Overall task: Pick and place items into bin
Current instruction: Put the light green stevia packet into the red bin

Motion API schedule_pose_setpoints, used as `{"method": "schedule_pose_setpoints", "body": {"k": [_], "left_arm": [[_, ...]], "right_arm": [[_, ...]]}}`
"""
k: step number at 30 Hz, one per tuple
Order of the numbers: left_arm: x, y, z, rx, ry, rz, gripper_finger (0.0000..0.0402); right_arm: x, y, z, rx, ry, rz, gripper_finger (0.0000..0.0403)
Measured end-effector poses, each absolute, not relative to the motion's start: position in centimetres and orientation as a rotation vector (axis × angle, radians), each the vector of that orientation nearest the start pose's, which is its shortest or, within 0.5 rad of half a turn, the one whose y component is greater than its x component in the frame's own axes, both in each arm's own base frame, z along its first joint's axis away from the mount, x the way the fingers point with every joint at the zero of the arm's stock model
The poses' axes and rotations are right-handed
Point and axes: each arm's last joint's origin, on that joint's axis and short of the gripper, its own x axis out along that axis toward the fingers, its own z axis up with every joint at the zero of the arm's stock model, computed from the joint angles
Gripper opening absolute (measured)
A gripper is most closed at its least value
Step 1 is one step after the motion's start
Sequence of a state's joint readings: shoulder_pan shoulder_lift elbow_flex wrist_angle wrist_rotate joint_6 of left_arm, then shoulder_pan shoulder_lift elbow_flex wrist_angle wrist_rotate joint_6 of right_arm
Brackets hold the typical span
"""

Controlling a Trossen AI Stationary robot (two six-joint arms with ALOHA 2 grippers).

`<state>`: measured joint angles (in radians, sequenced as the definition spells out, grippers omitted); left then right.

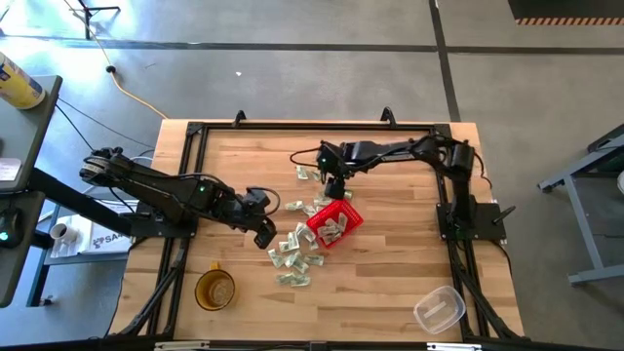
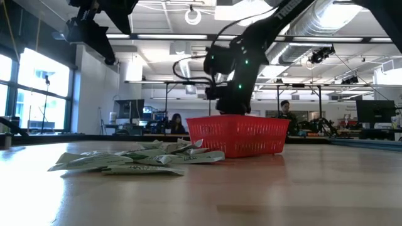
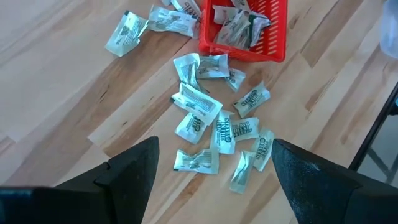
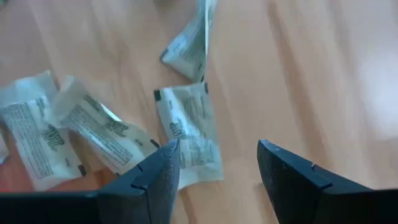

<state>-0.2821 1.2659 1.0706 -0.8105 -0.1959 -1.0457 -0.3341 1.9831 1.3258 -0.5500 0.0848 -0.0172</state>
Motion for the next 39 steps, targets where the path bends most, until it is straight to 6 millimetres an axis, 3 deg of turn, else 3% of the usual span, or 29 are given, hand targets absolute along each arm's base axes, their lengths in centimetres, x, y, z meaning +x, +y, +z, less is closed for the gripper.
{"method": "schedule_pose_setpoints", "body": {"k": [9, 12, 17, 21, 25, 29, 32, 37, 39], "left_arm": [[23.6, -6.2, 28.5, -0.716, 0.901, 0.435, 0.0347], [23.6, -6.2, 28.5, -0.712, 0.900, 0.434, 0.0347], [23.6, -6.2, 28.6, -0.696, 0.893, 0.439, 0.0346], [23.6, -6.2, 28.6, -0.696, 0.892, 0.439, 0.0346], [24.0, -6.3, 28.1, -0.688, 0.907, 0.448, 0.0347], [24.6, -6.5, 27.4, -0.681, 0.936, 0.455, 0.0347], [25.1, -6.7, 26.6, -0.687, 0.984, 0.442, 0.0346], [26.1, -7.4, 24.7, -0.717, 1.114, 0.404, 0.0347], [26.6, -7.6, 23.6, -0.735, 1.150, 0.443, 0.0347]], "right_arm": [[36.7, -14.1, 13.2, 0.304, 1.246, -0.400, 0.0185], [36.5, -14.0, 13.2, 0.294, 1.269, -0.422, 0.0140], [36.2, -14.3, 13.3, 0.329, 1.273, -0.450, 0.0021], [35.7, -13.9, 14.9, 0.401, 1.242, -0.446, 0.0018], [35.1, -12.0, 20.6, 0.369, 1.100, -0.416, 0.0005], [34.4, -8.2, 25.0, 0.388, 0.993, -0.215, 0.0008], [34.4, -5.3, 25.1, 0.439, 1.044, -0.099, 0.0003], [35.6, -2.4, 21.6, 0.353, 1.184, -0.249, 0.0040], [35.8, -1.7, 21.3, 0.355, 1.180, -0.288, 0.0073]]}}
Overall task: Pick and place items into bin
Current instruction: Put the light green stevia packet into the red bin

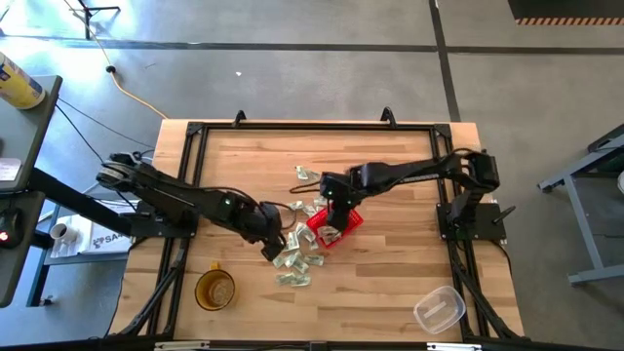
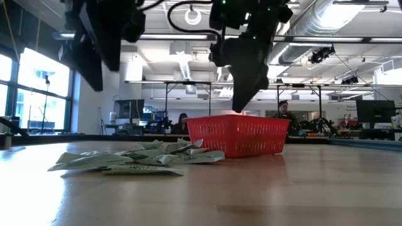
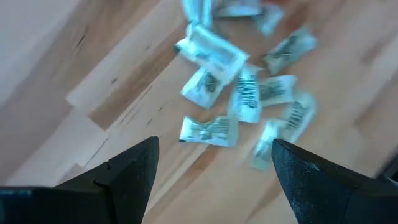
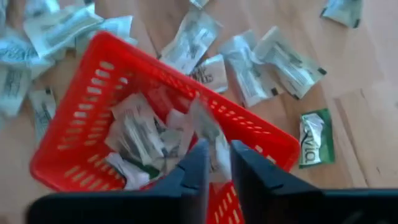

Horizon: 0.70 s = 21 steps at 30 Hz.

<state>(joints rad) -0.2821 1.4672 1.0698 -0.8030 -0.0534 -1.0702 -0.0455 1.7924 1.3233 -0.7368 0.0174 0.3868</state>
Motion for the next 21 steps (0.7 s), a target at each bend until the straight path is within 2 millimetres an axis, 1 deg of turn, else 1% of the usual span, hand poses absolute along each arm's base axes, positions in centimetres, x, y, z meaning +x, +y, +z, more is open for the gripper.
{"method": "schedule_pose_setpoints", "body": {"k": [2, 4, 8, 11, 14, 17, 19, 21], "left_arm": [[27.3, -7.8, 22.5, -0.762, 1.176, 0.483, 0.0347], [28.1, -8.0, 21.4, -0.793, 1.190, 0.500, 0.0347], [30.1, -8.7, 19.7, -0.906, 1.131, 0.498, 0.0347], [31.4, -9.0, 18.5, -0.972, 1.067, 0.529, 0.0347], [32.1, -8.6, 17.0, -0.968, 1.025, 0.628, 0.0347], [32.4, -7.7, 15.9, -0.939, 0.999, 0.718, 0.0343], [32.8, -7.0, 15.4, -0.923, 0.990, 0.741, 0.0329], [32.9, -6.3, 14.8, -0.903, 1.007, 0.758, 0.0306]], "right_arm": [[35.8, -0.9, 21.5, 0.350, 1.161, -0.349, 0.0110], [35.2, -0.2, 22.1, 0.309, 1.150, -0.419, 0.0152], [33.3, 1.2, 24.4, 0.197, 1.100, -0.581, 0.0232], [31.6, 1.8, 25.5, 0.184, 1.118, -0.646, 0.0273], [30.3, 2.3, 26.5, 0.199, 1.128, -0.680, 0.0291], [29.7, 2.9, 27.0, 0.197, 1.105, -0.700, 0.0290], [29.7, 3.2, 27.1, 0.204, 1.101, -0.696, 0.0285], [29.6, 3.5, 27.0, 0.212, 1.106, -0.693, 0.0281]]}}
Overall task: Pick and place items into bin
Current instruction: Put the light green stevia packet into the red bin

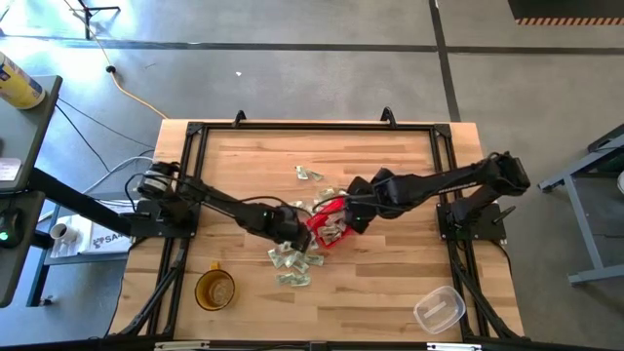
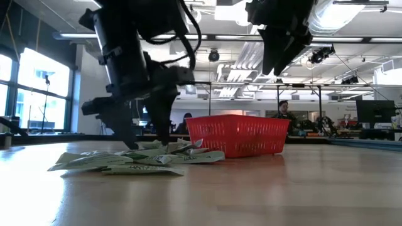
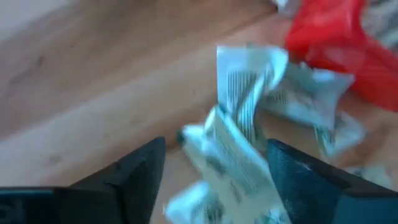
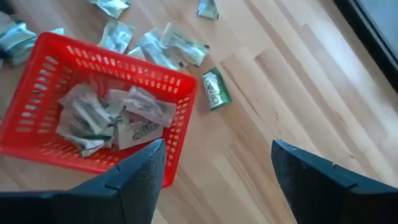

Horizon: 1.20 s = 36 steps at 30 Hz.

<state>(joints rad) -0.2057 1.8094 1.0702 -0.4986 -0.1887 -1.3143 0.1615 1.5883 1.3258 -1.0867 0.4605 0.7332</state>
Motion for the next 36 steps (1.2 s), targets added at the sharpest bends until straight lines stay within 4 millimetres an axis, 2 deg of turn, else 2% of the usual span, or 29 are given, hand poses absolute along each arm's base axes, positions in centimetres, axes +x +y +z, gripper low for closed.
{"method": "schedule_pose_setpoints", "body": {"k": [5, 11, 13, 15, 18, 20, 26, 29, 31, 33, 36], "left_arm": [[32.9, -5.4, 14.6, -0.878, 1.106, 0.705, 0.0208], [32.5, -5.3, 14.6, -0.803, 1.197, 0.624, 0.0046], [32.0, -5.3, 15.1, -0.781, 1.237, 0.606, 0.0023], [31.8, -5.2, 16.3, -0.741, 1.250, 0.618, 0.0030], [32.1, -4.2, 19.8, -0.703, 1.201, 0.621, 0.0038], [32.5, -3.4, 21.9, -0.661, 1.160, 0.627, 0.0029], [35.8, -2.0, 27.4, -0.611, 0.868, 0.410, 0.0026], [38.0, -1.6, 27.5, -0.636, 0.758, 0.276, 0.0028], [38.7, -1.5, 26.1, -0.661, 0.801, 0.237, 0.0046], [39.9, -1.9, 24.8, -0.665, 0.791, 0.219, 0.0080], [40.4, -2.6, 22.8, -0.633, 0.841, 0.256, 0.0146]], "right_arm": [[29.2, 4.0, 27.0, 0.195, 1.126, -0.690, 0.0272], [28.9, 3.8, 27.0, 0.155, 1.147, -0.727, 0.0271], [28.8, 3.7, 27.0, 0.144, 1.147, -0.737, 0.0270], [28.7, 3.6, 27.1, 0.134, 1.135, -0.745, 0.0270], [28.3, 3.7, 27.7, 0.113, 1.103, -0.757, 0.0270], [27.8, 3.7, 28.3, 0.109, 1.086, -0.769, 0.0270], [25.0, 3.0, 30.1, 0.118, 1.083, -0.863, 0.0270], [23.5, 3.1, 31.1, 0.133, 1.072, -0.886, 0.0270], [22.9, 3.1, 31.6, 0.149, 1.069, -0.871, 0.0270], [22.4, 3.3, 31.9, 0.158, 1.062, -0.855, 0.0270], [22.2, 3.3, 32.0, 0.155, 1.068, -0.857, 0.0270]]}}
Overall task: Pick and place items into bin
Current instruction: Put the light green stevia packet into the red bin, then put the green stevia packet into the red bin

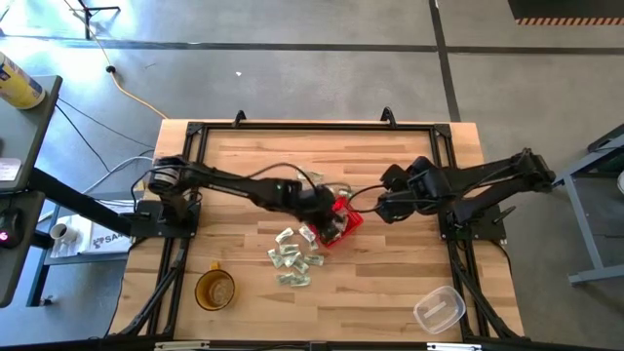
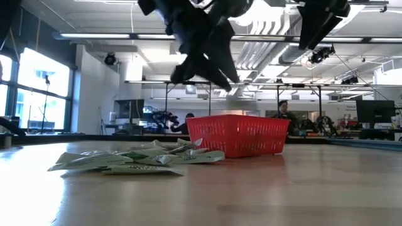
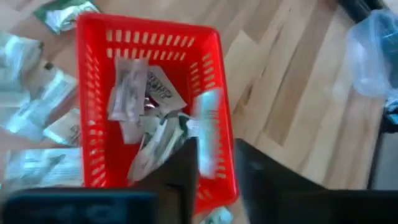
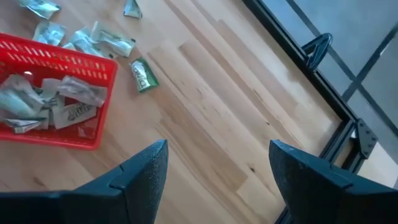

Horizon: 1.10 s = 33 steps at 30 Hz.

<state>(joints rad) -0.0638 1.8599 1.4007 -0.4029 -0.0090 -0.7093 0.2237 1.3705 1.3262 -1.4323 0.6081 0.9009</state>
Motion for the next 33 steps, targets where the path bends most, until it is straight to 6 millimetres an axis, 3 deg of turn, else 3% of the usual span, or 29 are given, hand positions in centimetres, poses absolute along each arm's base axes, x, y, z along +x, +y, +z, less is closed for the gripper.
{"method": "schedule_pose_setpoints", "body": {"k": [3, 5, 8, 11, 15, 18, 20, 24, 29, 33], "left_arm": [[40.2, -2.4, 21.7, -0.663, 0.913, 0.282, 0.0214], [39.6, -2.4, 22.2, -0.673, 0.972, 0.253, 0.0255], [36.6, -4.2, 23.8, -0.578, 1.139, 0.238, 0.0303], [33.4, -6.4, 24.3, -0.453, 1.289, 0.336, 0.0329], [31.2, -8.2, 24.4, -0.527, 1.288, 0.426, 0.0338], [30.2, -10.0, 23.6, -0.632, 1.236, 0.428, 0.0339], [29.5, -10.8, 23.1, -0.701, 1.218, 0.432, 0.0339], [28.4, -12.2, 23.0, -0.841, 1.129, 0.411, 0.0339], [26.4, -13.5, 23.0, -0.900, 1.100, 0.456, 0.0339], [26.0, -13.6, 22.6, -0.924, 1.094, 0.502, 0.0339]], "right_arm": [[22.4, 3.4, 31.8, 0.147, 1.086, -0.854, 0.0270], [22.7, 3.5, 31.6, 0.127, 1.102, -0.835, 0.0270], [23.5, 3.7, 31.2, 0.072, 1.131, -0.757, 0.0270], [24.3, 3.2, 30.7, 0.035, 1.166, -0.715, 0.0270], [26.2, -0.2, 30.4, 0.112, 1.165, -0.641, 0.0270], [28.2, -4.2, 30.3, 0.141, 1.061, -0.629, 0.0270], [29.5, -7.3, 29.7, 0.249, 1.003, -0.550, 0.0270], [31.3, -11.0, 25.7, 0.343, 1.113, -0.492, 0.0270], [32.4, -10.5, 20.2, 0.207, 1.430, -0.355, 0.0270], [34.0, -9.9, 17.9, 0.090, 1.447, -0.304, 0.0270]]}}
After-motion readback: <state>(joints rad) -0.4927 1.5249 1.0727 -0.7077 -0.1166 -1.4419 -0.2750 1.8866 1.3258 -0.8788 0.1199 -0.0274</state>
